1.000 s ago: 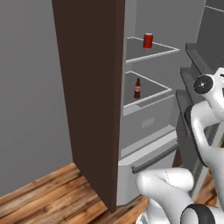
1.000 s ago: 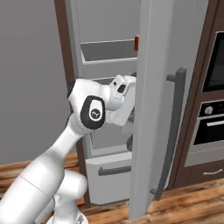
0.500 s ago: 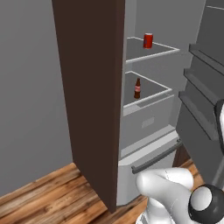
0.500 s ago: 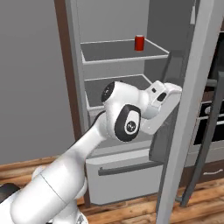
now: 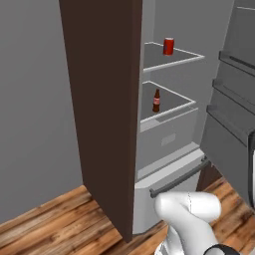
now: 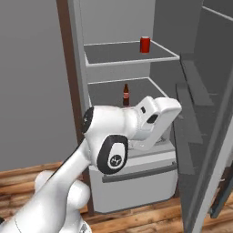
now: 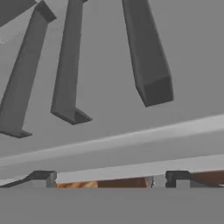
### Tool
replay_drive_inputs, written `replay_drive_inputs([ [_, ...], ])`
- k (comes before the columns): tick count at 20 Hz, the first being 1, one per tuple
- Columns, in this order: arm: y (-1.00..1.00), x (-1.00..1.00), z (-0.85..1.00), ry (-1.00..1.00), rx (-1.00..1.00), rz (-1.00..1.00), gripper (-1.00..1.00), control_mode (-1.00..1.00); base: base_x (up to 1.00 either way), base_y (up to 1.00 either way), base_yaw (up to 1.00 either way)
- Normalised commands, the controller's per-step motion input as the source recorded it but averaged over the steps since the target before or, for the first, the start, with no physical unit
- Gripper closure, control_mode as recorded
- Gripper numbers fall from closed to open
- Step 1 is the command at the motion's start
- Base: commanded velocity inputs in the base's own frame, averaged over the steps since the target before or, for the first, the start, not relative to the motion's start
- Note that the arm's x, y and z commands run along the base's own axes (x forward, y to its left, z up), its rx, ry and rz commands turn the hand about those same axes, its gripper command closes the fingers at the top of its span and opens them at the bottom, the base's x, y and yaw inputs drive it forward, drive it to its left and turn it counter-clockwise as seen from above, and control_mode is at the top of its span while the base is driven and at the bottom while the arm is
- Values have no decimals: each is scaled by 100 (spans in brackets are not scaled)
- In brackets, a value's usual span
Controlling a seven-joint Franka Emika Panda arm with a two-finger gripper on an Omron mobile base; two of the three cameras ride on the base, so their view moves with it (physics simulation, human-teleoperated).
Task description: Open the fridge, grab two sodas, and place both sodas inside the bowl with ice on the dining counter.
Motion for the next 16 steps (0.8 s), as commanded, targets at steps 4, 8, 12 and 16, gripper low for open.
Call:
replay_drive_inputs([
  [4, 100, -7, 3, -11, -4, 0, -100, -100, 0, 0, 0],
  [8, 83, 0, 0, 0, 6, 7, -100, -100, 0, 0, 0],
  [12, 76, 0, 5, -2, 23, 4, -100, -100, 0, 0, 0],
  [16, 75, 0, 27, -1, 38, 5, -100, -100, 0, 0, 0],
])
